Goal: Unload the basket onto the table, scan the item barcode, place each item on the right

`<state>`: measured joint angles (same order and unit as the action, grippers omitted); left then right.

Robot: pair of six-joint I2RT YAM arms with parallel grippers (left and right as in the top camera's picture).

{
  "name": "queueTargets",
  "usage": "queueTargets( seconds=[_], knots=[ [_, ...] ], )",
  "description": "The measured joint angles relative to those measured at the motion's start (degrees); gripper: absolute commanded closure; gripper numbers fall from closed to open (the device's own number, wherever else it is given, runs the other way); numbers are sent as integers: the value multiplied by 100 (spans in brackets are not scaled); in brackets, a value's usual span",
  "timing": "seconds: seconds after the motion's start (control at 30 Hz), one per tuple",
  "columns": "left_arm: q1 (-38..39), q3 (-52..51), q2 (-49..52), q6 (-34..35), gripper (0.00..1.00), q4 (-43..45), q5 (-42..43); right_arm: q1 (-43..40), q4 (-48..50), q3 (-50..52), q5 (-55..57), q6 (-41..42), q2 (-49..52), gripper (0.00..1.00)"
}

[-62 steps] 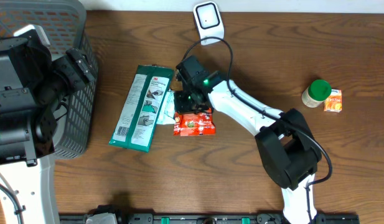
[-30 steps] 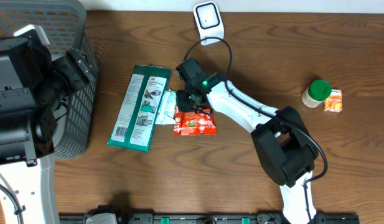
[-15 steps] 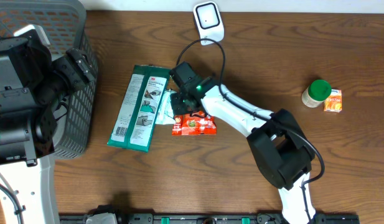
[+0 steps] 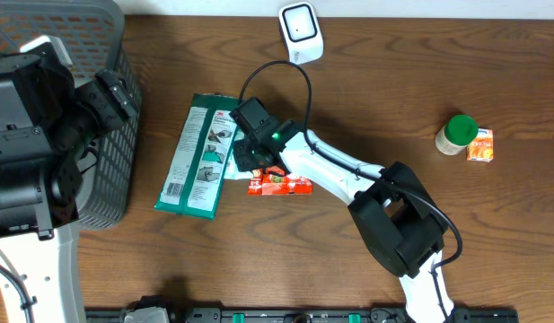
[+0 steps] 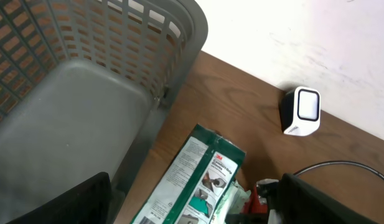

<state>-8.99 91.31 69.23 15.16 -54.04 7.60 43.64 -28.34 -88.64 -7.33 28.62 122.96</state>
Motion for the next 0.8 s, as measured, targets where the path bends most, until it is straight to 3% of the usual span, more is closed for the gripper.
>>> queueTargets(
  seconds=[0.43, 0.8],
  knots=[
    [0, 0, 0, 0, 15, 0, 0, -37, 354, 0, -629, -278, 0, 63],
    [0, 0, 0, 0, 15, 0, 0, -216, -389, 2, -177, -304, 2, 56]
  ],
)
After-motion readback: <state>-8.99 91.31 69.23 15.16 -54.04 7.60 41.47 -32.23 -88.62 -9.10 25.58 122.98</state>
